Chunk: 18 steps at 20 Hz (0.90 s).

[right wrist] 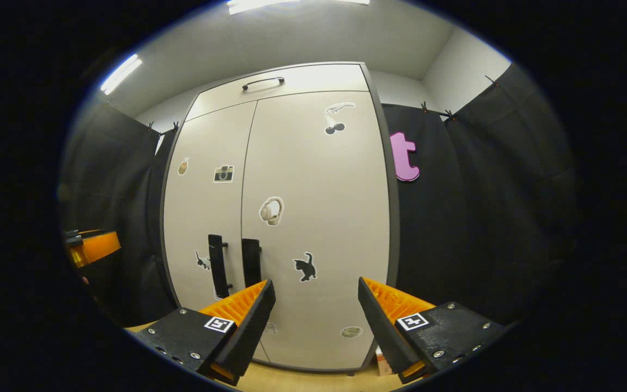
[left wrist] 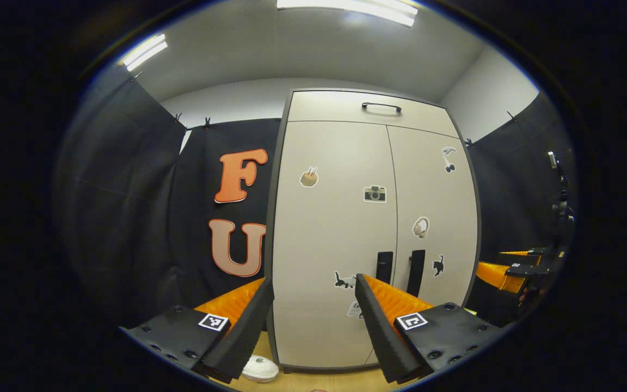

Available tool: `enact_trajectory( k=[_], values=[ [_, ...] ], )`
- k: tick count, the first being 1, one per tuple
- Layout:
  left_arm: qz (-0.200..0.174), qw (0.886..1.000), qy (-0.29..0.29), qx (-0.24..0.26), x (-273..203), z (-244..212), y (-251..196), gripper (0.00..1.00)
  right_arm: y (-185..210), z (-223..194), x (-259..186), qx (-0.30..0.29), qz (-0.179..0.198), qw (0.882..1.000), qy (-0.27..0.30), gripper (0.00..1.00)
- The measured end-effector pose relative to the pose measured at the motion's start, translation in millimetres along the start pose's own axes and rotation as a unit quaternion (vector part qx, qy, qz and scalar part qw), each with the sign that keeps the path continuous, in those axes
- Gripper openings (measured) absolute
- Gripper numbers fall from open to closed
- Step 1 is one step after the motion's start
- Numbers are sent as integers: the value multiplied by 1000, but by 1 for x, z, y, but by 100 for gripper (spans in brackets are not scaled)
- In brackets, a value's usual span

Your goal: Open the right door of the double-door shoe cabinet with the right hand, and open the left door with the left hand.

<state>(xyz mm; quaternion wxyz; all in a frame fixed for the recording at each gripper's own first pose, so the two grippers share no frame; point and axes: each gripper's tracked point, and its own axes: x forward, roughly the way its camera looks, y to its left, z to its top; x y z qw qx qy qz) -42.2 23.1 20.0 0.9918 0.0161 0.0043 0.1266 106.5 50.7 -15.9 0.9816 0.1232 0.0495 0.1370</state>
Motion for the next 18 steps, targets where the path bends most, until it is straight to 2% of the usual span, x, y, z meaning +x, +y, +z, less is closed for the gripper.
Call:
enact_trajectory(
  k=[6,12,18],
  values=[
    [36,999,-3,-1,-9,-1,38,96,50,-20,47,36,38,998,40,87],
    [49,999,0,-6,-18,-2,60,95,58,-38,87,33,13,997,65,76],
    [56,998,4,-5,-22,-5,79,96,76,-46,105,43,14,996,75,65]
  ],
)
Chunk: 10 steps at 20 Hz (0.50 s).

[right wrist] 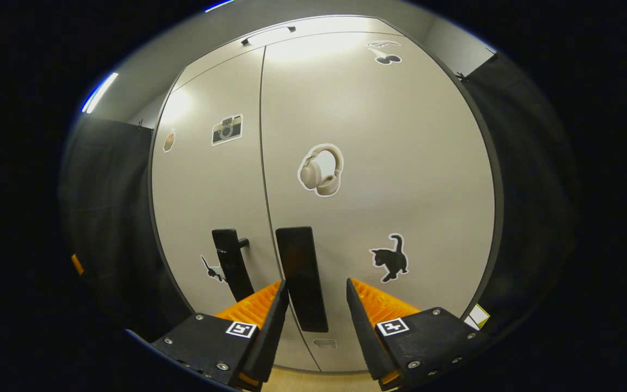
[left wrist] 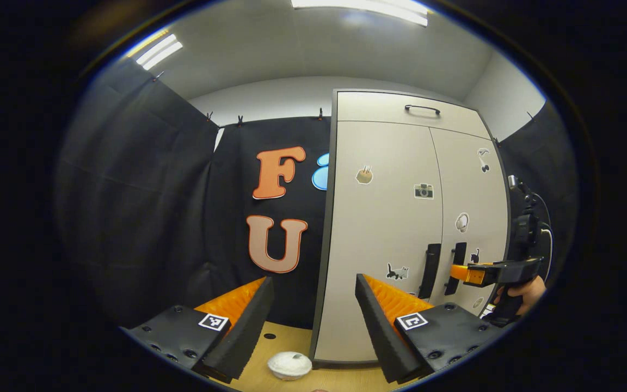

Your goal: Open the right door of the double-door shoe cabinet with the right hand, and open the left door with the left hand.

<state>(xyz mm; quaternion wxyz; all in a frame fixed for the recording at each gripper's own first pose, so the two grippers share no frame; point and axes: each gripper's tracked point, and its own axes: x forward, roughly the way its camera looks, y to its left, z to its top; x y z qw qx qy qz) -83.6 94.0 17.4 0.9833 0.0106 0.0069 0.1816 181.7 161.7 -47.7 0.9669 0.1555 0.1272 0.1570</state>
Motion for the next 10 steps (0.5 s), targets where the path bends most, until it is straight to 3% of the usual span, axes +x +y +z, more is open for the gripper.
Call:
enact_trajectory(
  k=[4,7,10],
  values=[
    [-4,1000,15,1,-2,-7,4,96,-4,-3,16,1,-34,999,-1,59],
    [-13,1000,17,4,1,-7,4,95,1,-4,23,24,-36,999,2,57],
    [-23,999,38,0,6,-18,2,96,3,-4,22,7,-45,999,-8,33]
  ],
)
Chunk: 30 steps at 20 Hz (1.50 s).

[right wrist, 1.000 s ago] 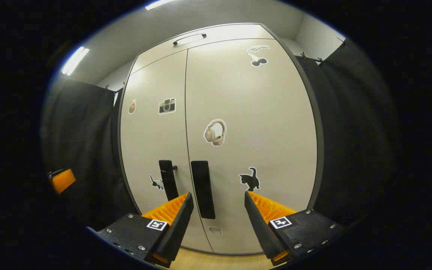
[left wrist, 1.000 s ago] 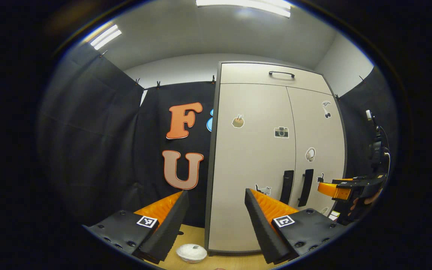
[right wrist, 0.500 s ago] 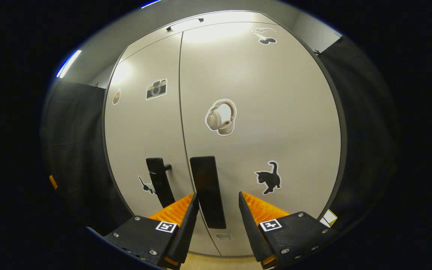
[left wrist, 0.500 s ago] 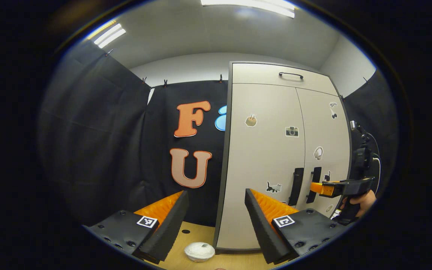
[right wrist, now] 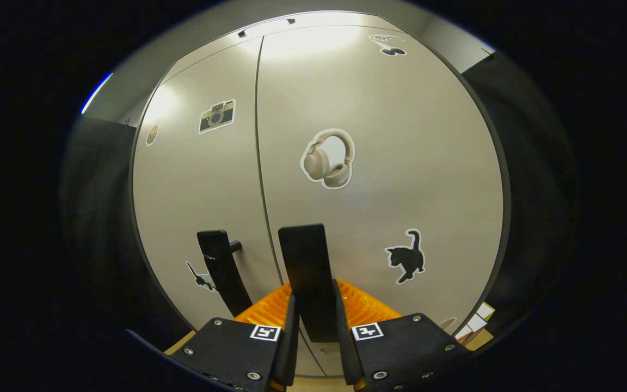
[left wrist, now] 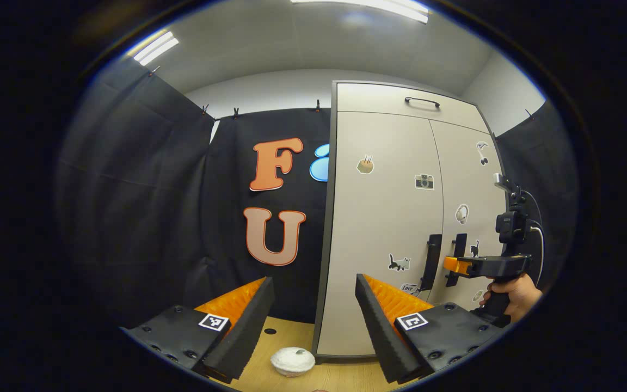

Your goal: Open the right door of the double-door shoe cabinet with the right hand, and open the left door with the left hand.

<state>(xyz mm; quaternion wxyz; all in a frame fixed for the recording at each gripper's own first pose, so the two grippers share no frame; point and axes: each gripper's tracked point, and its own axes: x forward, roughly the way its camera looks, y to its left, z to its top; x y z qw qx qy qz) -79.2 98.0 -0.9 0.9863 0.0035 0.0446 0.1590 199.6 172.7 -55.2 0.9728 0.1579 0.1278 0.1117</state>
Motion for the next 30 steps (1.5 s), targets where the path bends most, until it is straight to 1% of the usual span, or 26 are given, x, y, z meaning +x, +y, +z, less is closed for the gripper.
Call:
enact_trajectory(
  k=[1,3,4,5,7,9,10,12,15,19,26,30],
  values=[
    [-4,1000,6,-1,2,-1,-2,96,0,0,0,7,-1,1000,2,31],
    [-15,1000,9,-2,5,-2,-10,96,0,-1,0,25,3,1000,14,25],
    [-23,1000,9,-1,4,-2,-15,96,-1,-2,-1,26,3,1000,17,21],
    [-32,999,7,-1,4,-1,-21,97,0,-2,-2,27,2,999,20,20],
    [-48,999,10,1,6,-3,-33,96,0,-2,-7,29,5,999,26,17],
    [-58,998,10,1,8,-4,-42,97,0,-1,-14,34,19,999,30,17],
    [-62,998,10,-2,9,-3,-47,96,1,-1,-18,33,26,999,28,17],
    [-70,997,16,-16,9,-7,-58,96,1,-1,-28,25,35,999,19,17],
    [-72,997,27,-27,8,-13,-70,96,-2,0,-42,28,49,998,27,17],
    [-82,996,17,-21,6,-3,-94,96,-5,-1,-61,29,70,996,40,17],
    [-99,995,3,-8,1,7,-131,96,-17,5,-84,30,85,995,37,17],
    [-101,995,2,0,4,9,-143,96,-29,7,-94,24,84,996,27,17]
  ],
)
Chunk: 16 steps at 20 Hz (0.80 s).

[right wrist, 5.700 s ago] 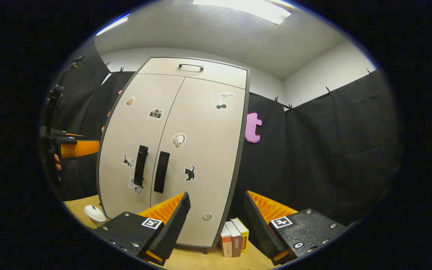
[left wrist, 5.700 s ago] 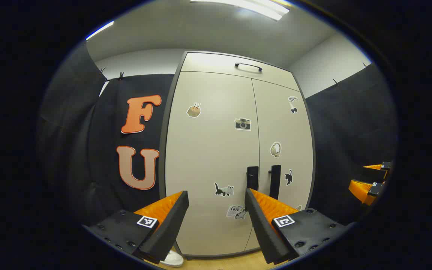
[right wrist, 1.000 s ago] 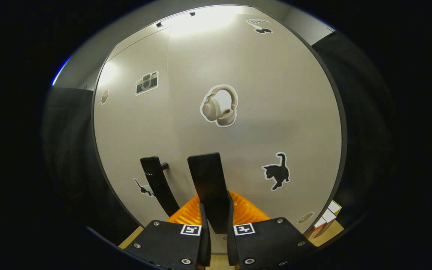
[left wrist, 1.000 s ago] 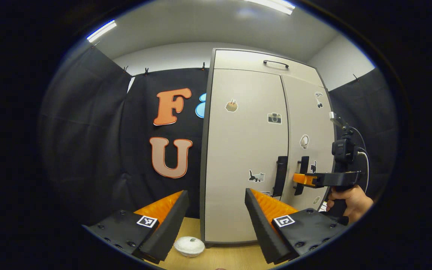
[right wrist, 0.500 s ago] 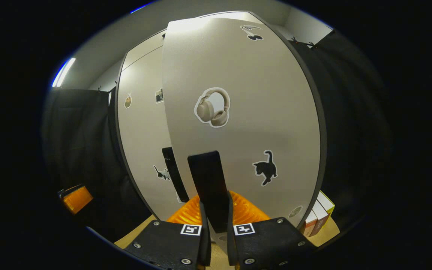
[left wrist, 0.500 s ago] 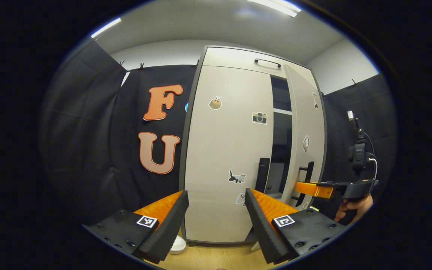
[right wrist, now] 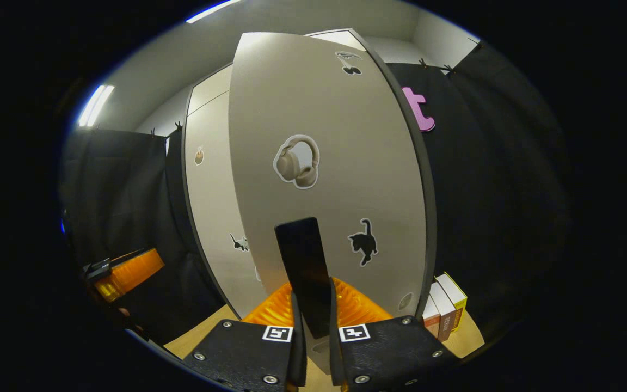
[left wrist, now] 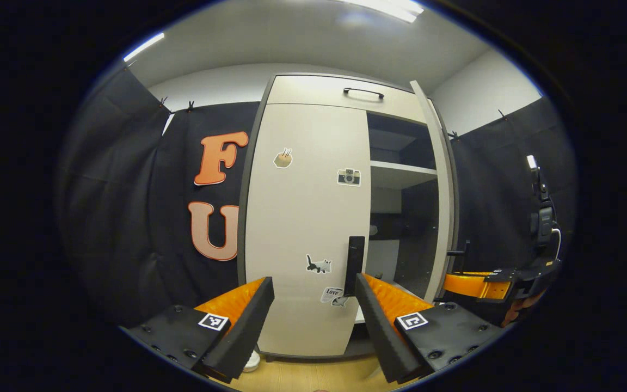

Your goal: Open the right door of the double-door shoe cabinet with the right hand, and open the left door with the left hand.

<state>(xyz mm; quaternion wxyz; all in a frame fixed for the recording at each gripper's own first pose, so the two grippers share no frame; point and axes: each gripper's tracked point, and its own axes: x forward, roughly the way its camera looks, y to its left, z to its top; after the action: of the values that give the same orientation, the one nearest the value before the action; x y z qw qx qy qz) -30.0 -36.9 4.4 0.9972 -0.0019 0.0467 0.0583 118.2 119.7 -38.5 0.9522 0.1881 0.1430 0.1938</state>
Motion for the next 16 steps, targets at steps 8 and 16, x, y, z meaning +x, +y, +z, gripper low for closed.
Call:
enact_trajectory(
  k=[8,16],
  values=[
    [-22,1000,-1,-1,15,-8,-34,96,-26,8,-25,0,-25,1000,-11,16],
    [-28,1000,4,12,22,-25,-49,96,-62,16,-39,16,-82,996,-31,12]
  ],
)
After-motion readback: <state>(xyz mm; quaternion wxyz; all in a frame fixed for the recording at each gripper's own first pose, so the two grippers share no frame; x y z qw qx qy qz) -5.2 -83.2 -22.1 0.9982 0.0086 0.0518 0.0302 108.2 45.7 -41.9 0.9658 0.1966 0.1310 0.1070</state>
